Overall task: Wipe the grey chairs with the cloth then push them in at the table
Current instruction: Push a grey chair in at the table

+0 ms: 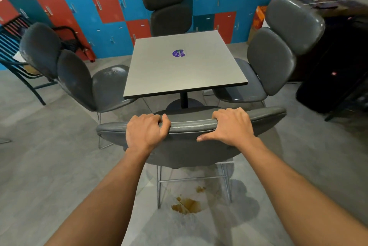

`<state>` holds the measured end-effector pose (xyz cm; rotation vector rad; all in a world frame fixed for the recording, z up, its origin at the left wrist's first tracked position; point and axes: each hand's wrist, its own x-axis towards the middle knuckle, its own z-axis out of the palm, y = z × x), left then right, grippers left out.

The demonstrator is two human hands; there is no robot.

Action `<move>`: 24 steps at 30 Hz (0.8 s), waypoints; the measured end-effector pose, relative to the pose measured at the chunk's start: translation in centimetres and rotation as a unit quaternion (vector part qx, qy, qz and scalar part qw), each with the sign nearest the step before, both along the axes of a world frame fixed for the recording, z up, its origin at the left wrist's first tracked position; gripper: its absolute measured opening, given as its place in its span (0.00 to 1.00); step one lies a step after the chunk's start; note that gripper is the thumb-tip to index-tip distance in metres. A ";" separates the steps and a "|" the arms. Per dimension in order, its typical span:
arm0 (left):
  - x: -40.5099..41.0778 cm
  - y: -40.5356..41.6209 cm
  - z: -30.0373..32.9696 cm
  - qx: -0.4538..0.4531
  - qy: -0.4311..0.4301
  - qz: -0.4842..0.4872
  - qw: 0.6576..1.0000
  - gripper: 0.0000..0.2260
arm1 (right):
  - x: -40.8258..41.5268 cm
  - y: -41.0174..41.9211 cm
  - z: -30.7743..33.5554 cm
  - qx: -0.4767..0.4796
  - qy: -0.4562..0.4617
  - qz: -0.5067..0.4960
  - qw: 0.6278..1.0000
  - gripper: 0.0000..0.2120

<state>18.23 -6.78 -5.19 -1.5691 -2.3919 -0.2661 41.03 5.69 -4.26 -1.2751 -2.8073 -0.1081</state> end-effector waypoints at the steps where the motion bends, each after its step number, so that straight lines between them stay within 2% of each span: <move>1: 0.1 -0.3 0.1 0.001 -0.009 -0.001 1.000 0.25 | 0.1 -0.3 0.2 -0.010 0.003 -0.001 1.000 0.45; 5: 0.3 -1.9 -0.4 0.018 -0.029 0.007 0.999 0.22 | 0.3 -1.7 0.6 -0.024 -0.002 0.007 1.000 0.42; 11: 1.1 -3.6 -0.8 0.042 -0.021 0.008 0.999 0.21 | 1.1 -2.1 0.0 0.033 -0.007 0.027 0.999 0.44; 16: 0.7 -1.3 -0.2 0.046 -0.007 0.013 0.999 0.22 | 0.8 0.3 0.2 0.046 0.012 0.033 0.998 0.42; 24: 0.3 1.0 0.1 0.051 -0.014 0.027 0.998 0.20 | 0.2 2.7 -0.7 0.068 0.039 0.033 0.996 0.44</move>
